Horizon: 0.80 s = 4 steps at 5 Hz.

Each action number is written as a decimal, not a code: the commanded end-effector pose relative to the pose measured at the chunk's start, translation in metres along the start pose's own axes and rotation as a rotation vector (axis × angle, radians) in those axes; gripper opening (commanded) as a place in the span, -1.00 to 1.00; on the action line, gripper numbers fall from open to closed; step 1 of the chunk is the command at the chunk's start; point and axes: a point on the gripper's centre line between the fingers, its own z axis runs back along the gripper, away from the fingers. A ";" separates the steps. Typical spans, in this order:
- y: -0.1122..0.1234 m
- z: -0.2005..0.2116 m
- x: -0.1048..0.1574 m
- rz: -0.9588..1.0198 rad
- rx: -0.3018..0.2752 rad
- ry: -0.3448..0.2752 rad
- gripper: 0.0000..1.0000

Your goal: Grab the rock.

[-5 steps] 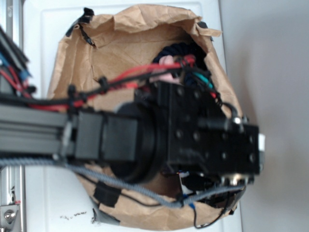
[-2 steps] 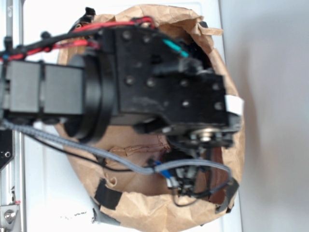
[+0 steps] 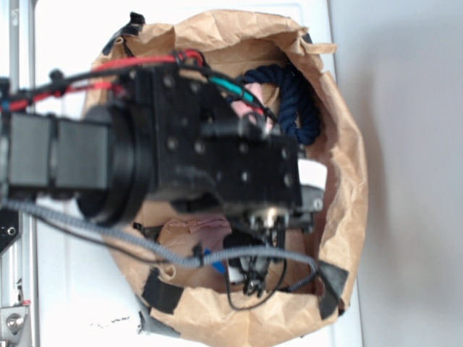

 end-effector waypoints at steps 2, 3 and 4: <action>-0.042 -0.025 0.024 0.059 0.090 -0.037 1.00; -0.036 -0.017 0.029 0.064 0.082 -0.040 0.24; -0.030 -0.004 0.029 0.053 0.055 -0.033 -1.00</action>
